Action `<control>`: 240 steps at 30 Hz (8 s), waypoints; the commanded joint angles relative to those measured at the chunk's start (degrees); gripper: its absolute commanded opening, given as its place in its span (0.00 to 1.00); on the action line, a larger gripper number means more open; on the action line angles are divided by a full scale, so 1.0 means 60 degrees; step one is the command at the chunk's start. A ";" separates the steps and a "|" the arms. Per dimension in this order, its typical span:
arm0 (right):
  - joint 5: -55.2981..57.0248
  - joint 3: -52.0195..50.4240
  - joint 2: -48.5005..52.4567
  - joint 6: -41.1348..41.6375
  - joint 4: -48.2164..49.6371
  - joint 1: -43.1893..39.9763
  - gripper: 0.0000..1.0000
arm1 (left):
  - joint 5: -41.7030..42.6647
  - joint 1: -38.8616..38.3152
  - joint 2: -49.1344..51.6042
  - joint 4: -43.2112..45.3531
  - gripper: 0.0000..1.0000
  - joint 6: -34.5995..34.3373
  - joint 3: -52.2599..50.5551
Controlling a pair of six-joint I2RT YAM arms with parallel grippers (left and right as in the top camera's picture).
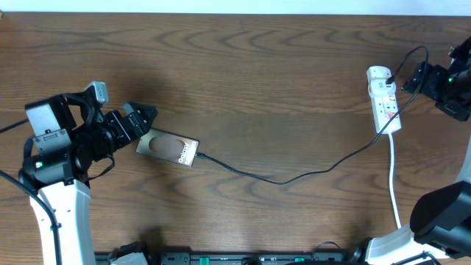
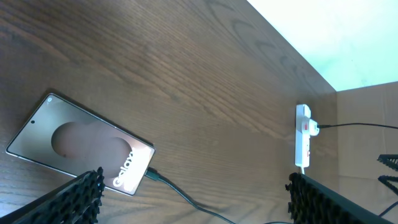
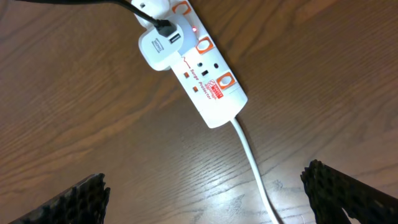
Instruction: Plug charger to phone and switch on socket
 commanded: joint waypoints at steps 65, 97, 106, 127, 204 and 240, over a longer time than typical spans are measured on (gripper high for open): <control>-0.2422 0.0404 0.0051 0.0095 0.1049 0.0040 0.99 | -0.0080 -0.0022 -0.0029 -0.0018 0.93 0.0186 -0.0022; -0.2422 0.0404 0.0051 0.0095 0.1060 0.0040 0.99 | -0.0080 -0.0022 -0.0058 -0.0018 0.93 0.0189 -0.0022; -0.2426 0.0404 0.0051 0.0095 0.1060 0.0040 0.99 | -0.0342 -0.0040 -0.0688 -0.0255 0.93 0.0189 -0.0022; -0.2422 0.0404 0.0051 0.0095 0.1060 0.0040 0.99 | -0.5082 -0.2951 -0.8018 0.6040 0.93 0.0525 -0.6342; -0.1752 0.0262 -0.0160 0.0091 0.1388 0.0324 0.99 | -0.5224 -0.2951 -1.0710 0.6688 0.93 0.0980 -0.9901; 0.0648 -1.4943 -1.3668 -0.3049 1.1428 0.5038 0.99 | -0.5224 -0.2951 -1.0710 0.6688 0.93 0.0980 -0.9901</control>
